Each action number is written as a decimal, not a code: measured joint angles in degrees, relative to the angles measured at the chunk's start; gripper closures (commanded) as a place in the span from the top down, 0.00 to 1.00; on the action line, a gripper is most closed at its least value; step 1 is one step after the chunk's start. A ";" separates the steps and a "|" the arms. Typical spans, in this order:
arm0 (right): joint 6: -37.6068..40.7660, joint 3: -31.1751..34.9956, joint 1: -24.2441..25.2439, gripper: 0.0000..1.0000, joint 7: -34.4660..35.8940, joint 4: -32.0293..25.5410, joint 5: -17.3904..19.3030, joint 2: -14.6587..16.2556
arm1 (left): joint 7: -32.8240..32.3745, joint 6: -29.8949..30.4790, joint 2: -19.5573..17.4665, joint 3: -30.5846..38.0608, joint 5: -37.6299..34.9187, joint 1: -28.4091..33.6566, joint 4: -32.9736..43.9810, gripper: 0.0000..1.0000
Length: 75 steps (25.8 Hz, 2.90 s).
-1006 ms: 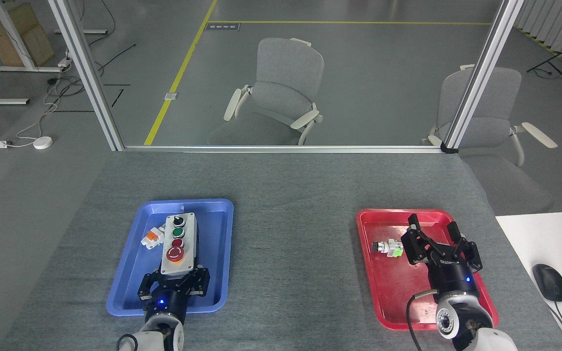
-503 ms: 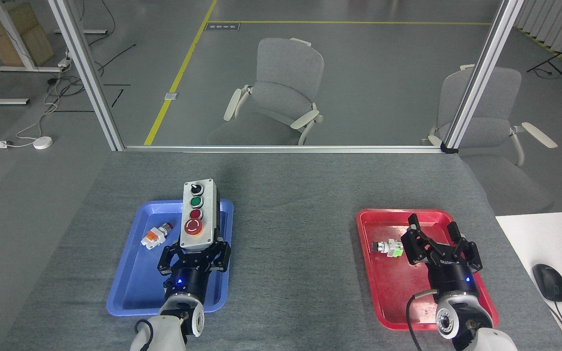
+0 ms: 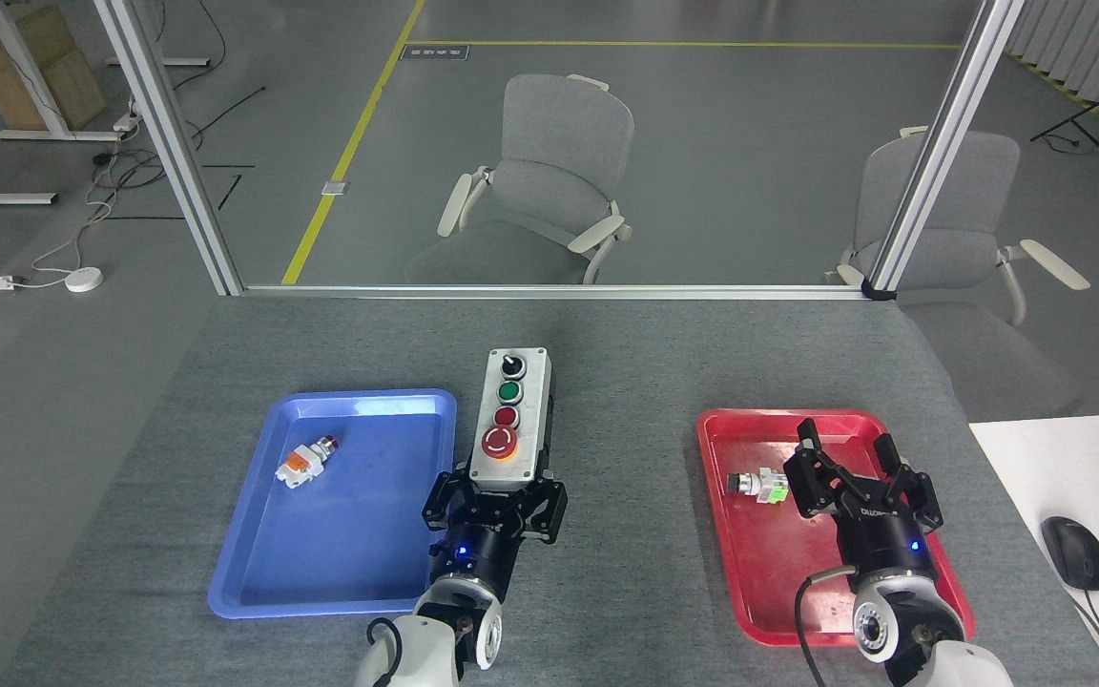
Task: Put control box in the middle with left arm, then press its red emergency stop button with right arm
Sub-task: 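Slide the control box out of the blue tray toward the table middle, then release the control box between the trays and hold the left gripper, then move the right gripper over the box and press the red button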
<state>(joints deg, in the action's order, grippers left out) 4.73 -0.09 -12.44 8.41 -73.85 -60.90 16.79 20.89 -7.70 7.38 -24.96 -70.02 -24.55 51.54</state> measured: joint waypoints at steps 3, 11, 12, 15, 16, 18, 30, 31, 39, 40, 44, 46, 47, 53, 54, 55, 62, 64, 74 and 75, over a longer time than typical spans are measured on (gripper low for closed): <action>0.17 0.37 -0.03 1.00 -0.05 -0.01 0.05 0.06 | -0.72 -1.41 0.36 -3.05 0.02 -0.05 0.07 0.27; 0.50 1.95 -1.30 1.00 -0.22 0.26 0.21 0.54 | -2.33 -1.30 0.59 -9.76 0.16 -0.33 -0.17 0.26; 0.50 1.95 -1.52 1.00 -0.23 0.38 0.22 0.58 | -2.33 -0.62 0.61 -10.50 0.19 -0.54 -0.38 0.26; 0.50 1.91 -1.90 1.00 -0.29 0.61 0.23 0.70 | -2.38 1.41 0.61 -12.26 0.32 -1.26 -1.49 0.26; 0.50 1.89 -1.97 1.00 -0.31 0.62 0.23 0.70 | -2.37 2.16 0.62 -12.65 0.38 -1.54 -1.82 0.26; 0.50 1.82 -2.14 1.00 -0.39 0.65 0.23 0.66 | -2.37 3.47 0.65 -13.17 0.48 -1.80 -2.47 0.26; -0.12 1.93 -2.43 1.00 -0.86 0.66 0.76 1.09 | -1.82 6.78 0.62 -13.51 0.98 -2.82 -9.39 0.26; -0.12 1.93 -2.51 1.00 -0.87 0.65 0.93 1.12 | -1.73 6.95 0.62 -13.43 1.03 -2.87 -9.78 0.26; 0.26 1.86 -2.56 1.00 -0.90 0.69 1.38 1.29 | -1.41 7.09 0.60 -12.95 1.31 -3.59 -12.28 0.28; 0.26 1.86 -2.56 1.00 -0.90 0.69 1.38 1.33 | -1.36 7.16 0.59 -12.94 1.46 -3.65 -12.44 0.29; 0.26 1.86 -2.53 1.00 -1.14 0.69 1.39 1.67 | -1.33 7.17 0.54 -12.94 2.18 -3.74 -12.89 0.29; 0.26 1.88 -2.51 1.00 -1.13 0.69 1.40 1.75 | -1.31 7.21 0.52 -12.98 2.37 -3.75 -13.05 0.29; 0.26 1.90 -2.51 1.00 -0.94 0.69 1.40 1.78 | -1.31 7.25 0.50 -12.99 2.42 -3.75 -13.16 0.30; 0.26 1.93 -2.52 1.00 -0.76 0.70 1.40 1.81 | -1.31 7.31 0.50 -12.96 2.67 -3.75 -13.88 0.60; 0.26 1.93 -2.51 1.00 -0.76 0.71 1.40 1.81 | -1.31 7.19 0.49 -12.94 2.80 -3.75 -13.94 0.61; 0.26 1.93 -2.52 1.00 -0.75 0.71 1.40 1.81 | -1.31 6.98 0.48 -12.94 2.92 -3.75 -13.96 0.62; 0.28 1.83 -2.50 1.00 -0.60 0.72 1.40 1.81 | -1.31 6.53 0.44 -12.92 3.35 -3.75 -14.01 0.81; 0.37 1.82 -2.45 1.00 -0.74 0.73 1.40 1.79 | -1.31 6.50 0.44 -12.93 3.37 -3.75 -14.01 0.86; 0.33 1.84 -2.41 1.00 -0.99 0.73 1.40 1.79 | -0.49 6.47 0.44 -13.02 3.98 -3.72 -14.06 0.99; 0.33 1.83 -2.42 1.00 -1.08 0.73 1.39 1.80 | -0.49 6.47 0.44 -13.03 3.99 -3.64 -13.97 0.99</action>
<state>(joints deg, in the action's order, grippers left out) 5.06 1.74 -14.86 7.33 -73.13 -59.51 18.59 20.40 -1.23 7.82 -37.98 -66.03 -28.19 37.57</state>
